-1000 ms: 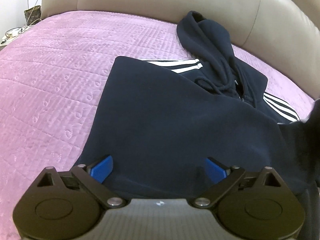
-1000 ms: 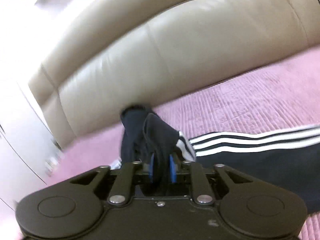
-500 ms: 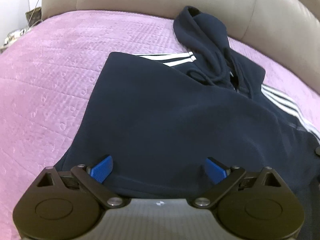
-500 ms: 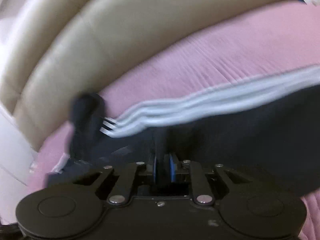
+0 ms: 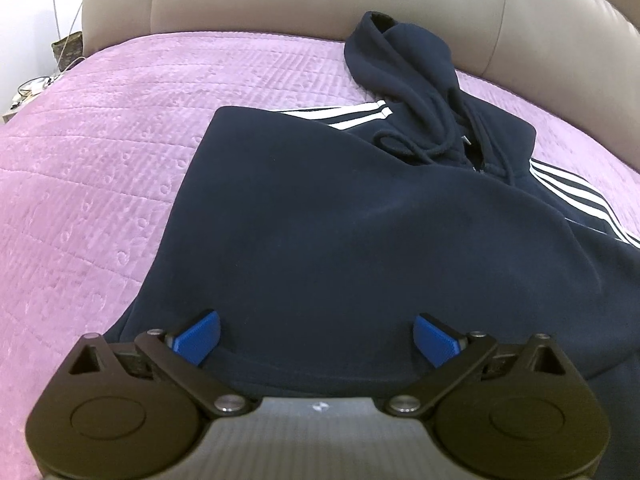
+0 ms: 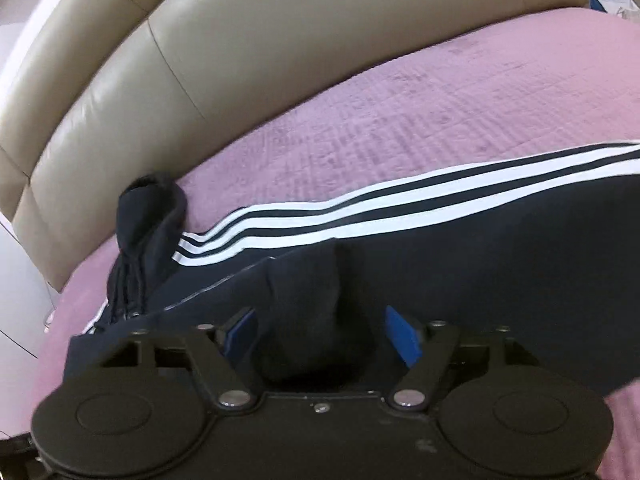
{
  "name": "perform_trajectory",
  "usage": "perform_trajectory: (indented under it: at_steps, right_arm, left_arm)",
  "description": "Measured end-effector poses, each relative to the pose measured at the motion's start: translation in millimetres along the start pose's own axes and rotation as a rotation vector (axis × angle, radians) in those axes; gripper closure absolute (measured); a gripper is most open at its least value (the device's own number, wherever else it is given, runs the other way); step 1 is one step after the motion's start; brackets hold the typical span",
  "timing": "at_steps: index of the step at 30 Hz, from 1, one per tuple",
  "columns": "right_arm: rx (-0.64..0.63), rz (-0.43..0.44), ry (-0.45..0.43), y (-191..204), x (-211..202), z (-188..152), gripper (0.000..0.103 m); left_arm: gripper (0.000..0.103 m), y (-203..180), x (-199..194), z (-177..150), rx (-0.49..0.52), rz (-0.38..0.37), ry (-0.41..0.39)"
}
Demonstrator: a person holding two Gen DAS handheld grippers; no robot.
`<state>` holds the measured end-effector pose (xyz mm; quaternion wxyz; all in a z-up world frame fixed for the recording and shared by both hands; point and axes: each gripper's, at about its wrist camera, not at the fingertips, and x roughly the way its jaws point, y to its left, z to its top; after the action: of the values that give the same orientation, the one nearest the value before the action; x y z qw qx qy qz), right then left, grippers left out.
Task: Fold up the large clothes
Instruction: 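Grasp the other striped sleeve cuff with the right gripper and lift it, then fold the held sleeve over the hoodie body with the right gripper, then release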
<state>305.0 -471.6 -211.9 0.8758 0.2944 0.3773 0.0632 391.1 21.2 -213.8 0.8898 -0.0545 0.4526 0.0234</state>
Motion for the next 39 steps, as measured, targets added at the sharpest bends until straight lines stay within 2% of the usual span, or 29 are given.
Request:
perform_trajectory:
  at_steps: [2,6,9,11,15,18,20,23,27,31,35,36,37,38,39]
  right_arm:
    - [0.066,0.032,0.033,-13.8,-13.7,2.6,0.019]
    - [0.28,0.068,0.086,-46.3,-22.4,13.6,0.019]
    - [0.427,0.082,0.104,-86.0,-46.1,9.7,0.019]
    - [0.486,0.052,0.074,-114.6,-68.4,9.7,0.019]
    - [0.575,-0.081,-0.024,-172.6,-103.8,12.2,0.018]
    - [0.668,-0.057,-0.078,-210.7,-114.3,12.1,0.018]
    - [0.675,-0.065,-0.126,-225.4,-116.9,15.0,0.018]
    - [0.613,-0.074,-0.269,-247.0,-116.5,19.5,0.019]
    - [0.676,-0.057,-0.415,-270.6,-114.3,23.5,0.02]
    - [0.648,-0.116,-0.429,-271.5,-103.9,38.7,0.02]
    - [0.638,-0.131,-0.447,-283.6,-109.8,41.9,0.021]
    - [0.634,-0.154,-0.45,-281.5,-112.7,44.3,0.038]
    - [0.629,-0.197,-0.455,-279.2,-113.0,47.4,0.078]
    - [0.63,-0.226,-0.457,-278.7,-113.5,49.7,0.092]
    - [0.634,-0.221,-0.468,-279.8,-114.5,50.2,0.091]
  left_arm:
    - [0.0,-2.0,-0.5,1.0,0.002,0.009,0.007]
    - [0.0,-6.4,-1.1,-0.1,0.022,0.006,0.004]
    - [0.0,-5.9,-0.8,-1.2,0.014,0.008,0.001]
    - [0.0,-5.8,0.3,-0.4,0.006,0.011,0.005]
    - [0.0,-7.2,1.7,-0.8,-0.002,0.023,0.001]
    - [0.0,-7.0,2.4,-1.2,-0.011,0.025,-0.003]
    - [0.0,-7.3,2.5,-1.5,-0.014,0.027,-0.004]
    - [0.0,-7.1,2.7,-1.9,-0.017,0.026,-0.005]
    - [0.0,-4.2,3.3,-2.5,-0.037,0.016,-0.009]
    - [0.0,-5.4,3.6,-3.0,-0.028,0.023,-0.01]
    - [0.0,-5.0,3.7,-4.1,-0.025,0.02,-0.014]
    - [0.0,-5.0,3.8,-4.5,-0.024,0.019,-0.016]
    - [0.0,-4.9,3.8,-4.8,-0.025,0.018,-0.017]
    - [0.0,-5.0,3.8,-4.9,-0.024,0.019,-0.016]
    - [0.0,-5.0,3.7,-4.6,-0.024,0.019,-0.013]
